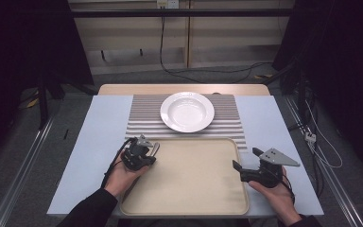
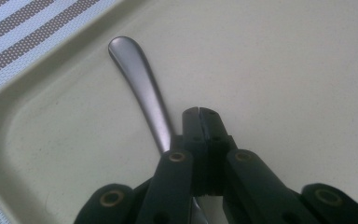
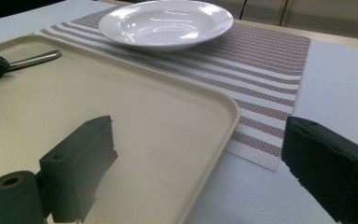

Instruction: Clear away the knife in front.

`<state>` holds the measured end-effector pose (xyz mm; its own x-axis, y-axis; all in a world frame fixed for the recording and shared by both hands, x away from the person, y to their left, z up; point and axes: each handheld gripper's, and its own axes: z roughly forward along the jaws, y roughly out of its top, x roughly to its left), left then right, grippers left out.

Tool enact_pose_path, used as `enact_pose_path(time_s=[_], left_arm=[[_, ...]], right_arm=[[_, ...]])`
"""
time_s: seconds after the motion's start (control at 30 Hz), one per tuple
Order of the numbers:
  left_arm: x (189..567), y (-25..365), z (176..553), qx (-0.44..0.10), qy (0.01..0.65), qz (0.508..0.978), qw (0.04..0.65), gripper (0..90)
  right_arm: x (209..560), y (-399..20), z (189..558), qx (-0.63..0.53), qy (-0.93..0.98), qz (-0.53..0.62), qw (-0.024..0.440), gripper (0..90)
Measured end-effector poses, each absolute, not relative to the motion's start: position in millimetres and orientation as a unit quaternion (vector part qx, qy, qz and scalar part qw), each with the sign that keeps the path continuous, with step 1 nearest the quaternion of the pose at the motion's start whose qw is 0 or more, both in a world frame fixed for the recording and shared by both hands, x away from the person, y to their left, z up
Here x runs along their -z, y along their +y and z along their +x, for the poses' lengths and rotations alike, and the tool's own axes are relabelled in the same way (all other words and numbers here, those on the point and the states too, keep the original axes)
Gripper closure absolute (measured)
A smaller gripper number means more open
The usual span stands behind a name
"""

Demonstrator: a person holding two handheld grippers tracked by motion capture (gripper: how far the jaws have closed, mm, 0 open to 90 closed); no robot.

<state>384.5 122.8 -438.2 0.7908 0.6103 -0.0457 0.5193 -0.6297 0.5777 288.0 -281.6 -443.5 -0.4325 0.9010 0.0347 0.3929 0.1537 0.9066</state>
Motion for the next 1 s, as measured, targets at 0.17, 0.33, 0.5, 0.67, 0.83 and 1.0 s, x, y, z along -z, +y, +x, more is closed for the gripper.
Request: enact_pose_path(time_s=[0.17, 0.33, 0.5, 0.67, 0.83, 1.0], left_arm=[[437.9, 125.2, 383.5, -0.075, 0.323, 0.897, 0.293, 90.0], [437.1, 126.6, 383.0, -0.082, 0.323, 0.898, 0.287, 90.0], [436.9, 129.1, 381.7, -0.088, 0.333, 0.895, 0.283, 90.0], [437.2, 133.3, 381.4, -0.088, 0.339, 0.892, 0.285, 90.0], [436.9, 136.5, 381.7, -0.088, 0.343, 0.891, 0.283, 90.0], [437.1, 138.6, 380.7, -0.091, 0.349, 0.888, 0.284, 90.0]], right_arm=[[443.6, -281.2, 288.2, -0.463, 0.709, 0.456, 0.274, 9.3], [443.5, -281.1, 288.0, -0.463, 0.709, 0.456, 0.273, 9.2], [443.4, -281.2, 287.9, -0.463, 0.709, 0.456, 0.273, 9.2], [443.4, -281.0, 287.9, -0.463, 0.71, 0.456, 0.273, 9.3], [443.4, -280.8, 287.8, -0.464, 0.71, 0.455, 0.273, 9.3], [443.3, -280.9, 287.8, -0.464, 0.709, 0.455, 0.273, 9.2]])
